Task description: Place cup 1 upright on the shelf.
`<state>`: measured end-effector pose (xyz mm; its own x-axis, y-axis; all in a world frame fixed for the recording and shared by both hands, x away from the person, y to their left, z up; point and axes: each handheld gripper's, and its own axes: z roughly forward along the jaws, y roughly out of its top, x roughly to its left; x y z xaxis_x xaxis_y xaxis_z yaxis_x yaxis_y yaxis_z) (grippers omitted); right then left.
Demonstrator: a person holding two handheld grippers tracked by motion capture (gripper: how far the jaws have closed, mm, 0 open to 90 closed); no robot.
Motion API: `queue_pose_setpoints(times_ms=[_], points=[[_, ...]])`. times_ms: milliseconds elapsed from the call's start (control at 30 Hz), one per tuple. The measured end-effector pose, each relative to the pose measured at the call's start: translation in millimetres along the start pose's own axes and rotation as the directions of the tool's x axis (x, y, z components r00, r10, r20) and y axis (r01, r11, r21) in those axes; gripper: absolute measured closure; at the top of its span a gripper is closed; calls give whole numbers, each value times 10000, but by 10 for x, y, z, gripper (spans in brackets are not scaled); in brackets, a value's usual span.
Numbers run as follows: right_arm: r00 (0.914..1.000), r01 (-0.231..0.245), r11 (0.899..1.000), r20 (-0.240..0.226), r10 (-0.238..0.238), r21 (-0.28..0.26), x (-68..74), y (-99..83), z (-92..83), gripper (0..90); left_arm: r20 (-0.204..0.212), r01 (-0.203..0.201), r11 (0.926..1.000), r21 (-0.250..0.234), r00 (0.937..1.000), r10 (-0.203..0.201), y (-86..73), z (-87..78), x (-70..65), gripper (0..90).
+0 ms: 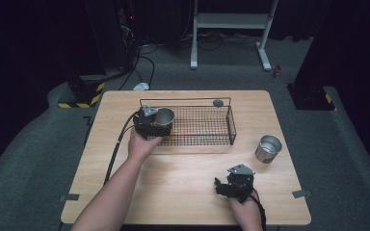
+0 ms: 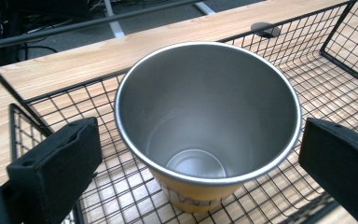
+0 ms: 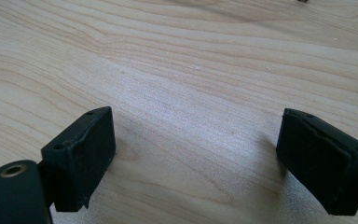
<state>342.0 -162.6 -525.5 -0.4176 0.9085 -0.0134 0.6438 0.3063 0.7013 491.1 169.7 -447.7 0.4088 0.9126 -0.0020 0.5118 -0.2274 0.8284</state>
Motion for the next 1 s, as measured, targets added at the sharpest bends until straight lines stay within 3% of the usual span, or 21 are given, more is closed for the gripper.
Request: queue_pose_setpoints(times_ms=[567, 767, 1000], points=[[10000, -33, 10000, -2, 33, 11, 2, 1, -1, 116, 197, -217, 9995, -232, 9996, 222, -49, -314, -56, 0], [10000, -30, 10000, -2, 30, 11, 2, 1, -1, 116, 659, -82, 9987, -510, 9978, 116, -97, -438, -82, 1], [10000, -5, 10000, -23, 5, 9, 0, 2, 0, 116, 974, -166, 9990, -426, 9950, 206, -177, -545, -148, 1]])
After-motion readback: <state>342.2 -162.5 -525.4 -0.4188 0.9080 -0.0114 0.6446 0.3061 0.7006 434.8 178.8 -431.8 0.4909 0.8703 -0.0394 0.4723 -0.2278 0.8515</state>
